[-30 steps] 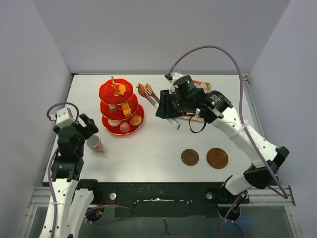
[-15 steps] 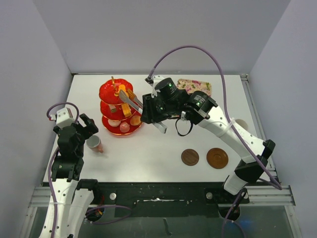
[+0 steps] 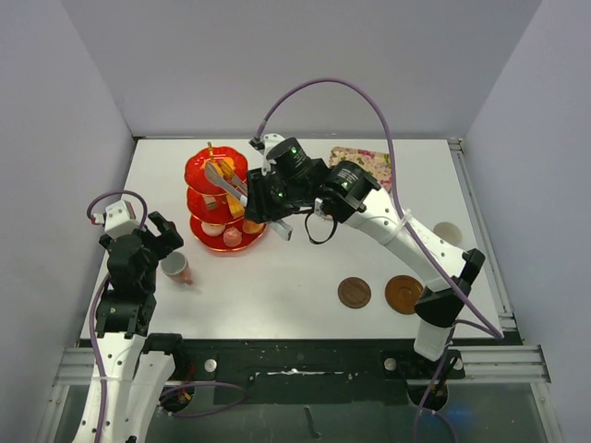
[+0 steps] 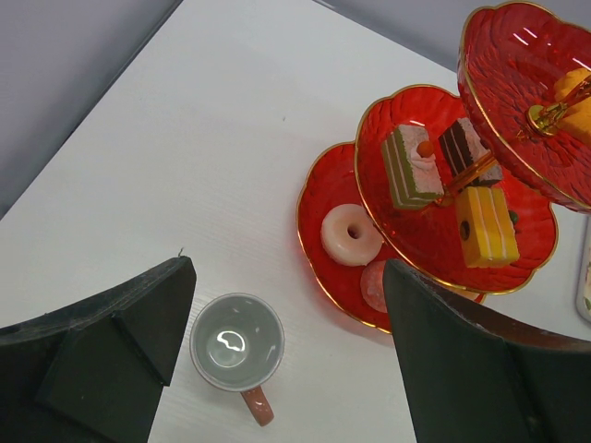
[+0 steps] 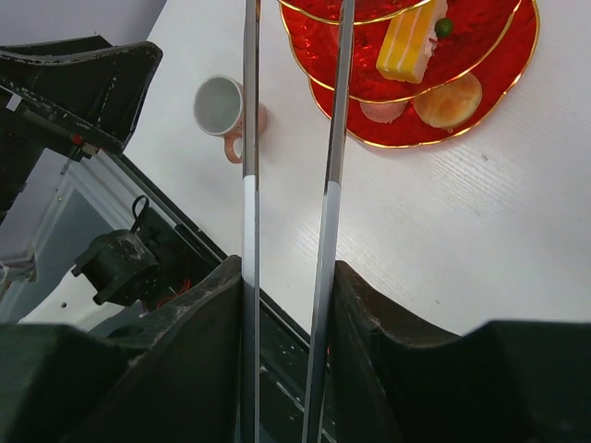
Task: Serve the afternoon tea
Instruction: Place the desert on the desert table.
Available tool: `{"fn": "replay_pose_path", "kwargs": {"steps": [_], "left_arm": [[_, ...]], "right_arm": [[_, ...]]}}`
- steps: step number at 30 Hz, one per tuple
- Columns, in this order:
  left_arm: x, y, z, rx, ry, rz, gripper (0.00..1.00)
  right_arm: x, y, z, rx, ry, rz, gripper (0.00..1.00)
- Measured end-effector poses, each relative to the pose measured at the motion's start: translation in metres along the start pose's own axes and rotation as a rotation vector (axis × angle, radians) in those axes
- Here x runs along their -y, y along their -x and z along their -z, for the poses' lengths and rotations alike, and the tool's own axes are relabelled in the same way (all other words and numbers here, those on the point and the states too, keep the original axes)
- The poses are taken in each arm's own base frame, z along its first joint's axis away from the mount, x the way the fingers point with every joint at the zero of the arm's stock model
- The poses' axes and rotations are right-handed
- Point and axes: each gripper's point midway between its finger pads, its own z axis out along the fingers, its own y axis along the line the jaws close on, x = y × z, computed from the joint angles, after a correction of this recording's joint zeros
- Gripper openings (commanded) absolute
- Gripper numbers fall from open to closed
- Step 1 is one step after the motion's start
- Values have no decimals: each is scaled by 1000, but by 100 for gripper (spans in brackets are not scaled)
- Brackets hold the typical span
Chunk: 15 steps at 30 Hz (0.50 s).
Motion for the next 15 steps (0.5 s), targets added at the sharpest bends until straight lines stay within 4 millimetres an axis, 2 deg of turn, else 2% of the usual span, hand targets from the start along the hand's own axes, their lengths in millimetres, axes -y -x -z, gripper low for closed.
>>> {"fn": "replay_pose_path", "kwargs": {"steps": [15], "left_arm": [[1, -1, -1, -5, -2, -2, 82]], "right_arm": [[-1, 0, -38, -41, -12, 32, 12]]}}
